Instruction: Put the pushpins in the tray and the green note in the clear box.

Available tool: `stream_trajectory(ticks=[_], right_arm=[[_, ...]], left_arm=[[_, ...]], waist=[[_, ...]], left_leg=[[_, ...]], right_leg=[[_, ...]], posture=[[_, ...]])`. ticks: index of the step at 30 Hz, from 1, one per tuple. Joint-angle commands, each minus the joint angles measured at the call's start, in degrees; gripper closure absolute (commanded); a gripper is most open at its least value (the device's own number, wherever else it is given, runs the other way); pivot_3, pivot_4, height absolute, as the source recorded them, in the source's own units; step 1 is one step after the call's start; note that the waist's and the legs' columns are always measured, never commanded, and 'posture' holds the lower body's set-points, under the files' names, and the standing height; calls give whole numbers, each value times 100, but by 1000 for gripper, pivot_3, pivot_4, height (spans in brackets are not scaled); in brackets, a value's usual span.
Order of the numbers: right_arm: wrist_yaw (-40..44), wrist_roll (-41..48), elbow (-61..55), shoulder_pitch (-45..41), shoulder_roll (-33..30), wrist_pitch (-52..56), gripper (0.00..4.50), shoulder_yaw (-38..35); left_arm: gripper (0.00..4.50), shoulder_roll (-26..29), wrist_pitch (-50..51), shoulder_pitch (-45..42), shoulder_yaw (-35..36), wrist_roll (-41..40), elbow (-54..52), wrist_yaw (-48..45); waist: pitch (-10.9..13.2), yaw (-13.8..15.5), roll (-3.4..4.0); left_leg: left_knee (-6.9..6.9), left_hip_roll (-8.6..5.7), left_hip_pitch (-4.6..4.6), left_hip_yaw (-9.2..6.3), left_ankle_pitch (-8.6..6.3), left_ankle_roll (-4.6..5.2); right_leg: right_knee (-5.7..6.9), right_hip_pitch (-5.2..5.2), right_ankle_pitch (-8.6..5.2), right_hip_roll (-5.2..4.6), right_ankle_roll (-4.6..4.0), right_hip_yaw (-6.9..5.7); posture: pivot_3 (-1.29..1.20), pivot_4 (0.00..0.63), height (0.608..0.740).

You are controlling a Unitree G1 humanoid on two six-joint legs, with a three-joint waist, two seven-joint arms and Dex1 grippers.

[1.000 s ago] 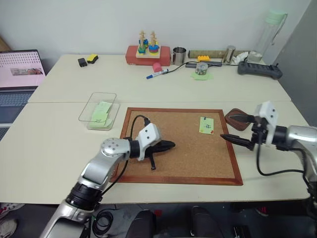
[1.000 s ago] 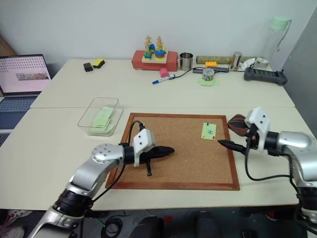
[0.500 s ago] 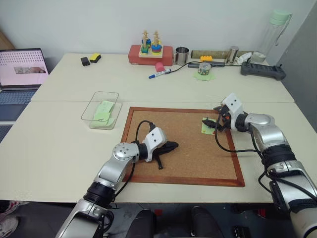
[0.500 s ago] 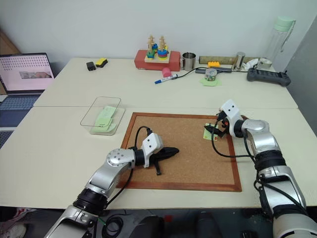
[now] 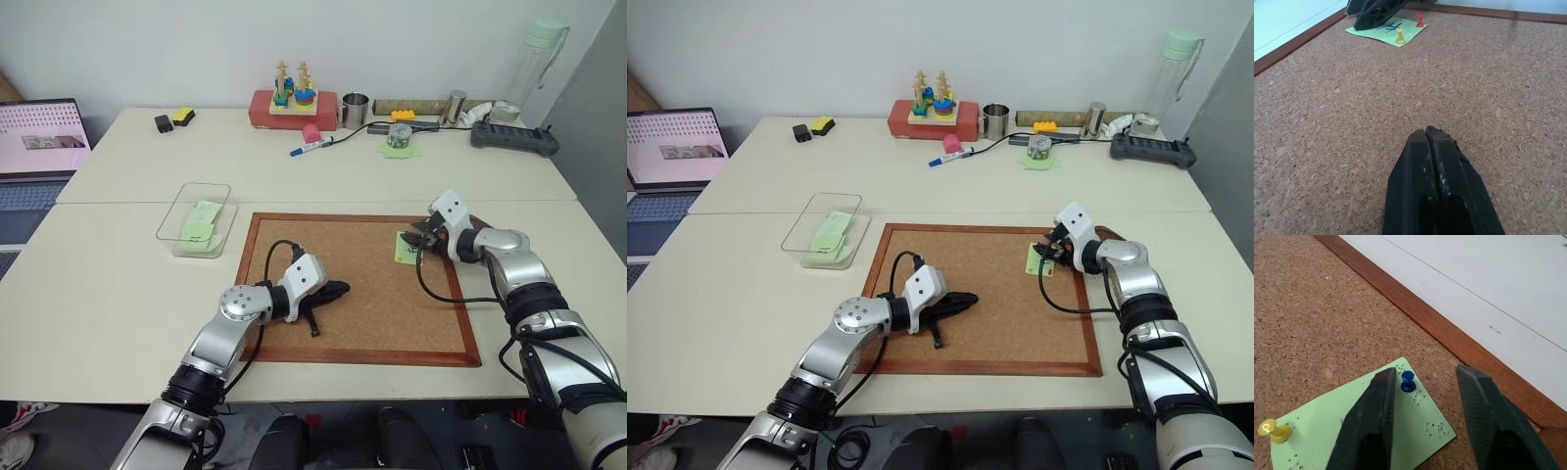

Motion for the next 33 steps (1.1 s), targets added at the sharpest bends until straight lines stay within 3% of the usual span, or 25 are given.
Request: stream_trajectory(ticks=[1,6,24,33], right_arm=[[109,33,-14,-122,-7,-81,3510,-133],[238,77,-74,-108,6,-67,4443,-163],[396,718,-1304,-6,-179,976,4443,-807],[187,653,-2182,456,-987,1684,4443,-1063]], left_arm=[[4500,88,130,160,-50,82,-42,-31],[4500,140,198,202,-70,109,-54,-69],[4500,160,306,203,-140,222,135,-36],[4500,116,265,186,-199,234,151,-41]], waist=[[0,0,0],[0,-1,0],[-3,-3,5],[-4,20,7]], left_leg=[[0,0,0,0,0,0],[0,0,1,-1,0,0],[0,2,5,-5,0,0],[-1,1,1,-8,0,1]], right_leg=[[0,0,0,0,0,0],[1,0,0,0,0,1],[2,2,0,0,0,1],[0,2,0,-3,0,0]], posture=[[0,150,740],[0,150,740],[0,150,740],[0,150,740]])
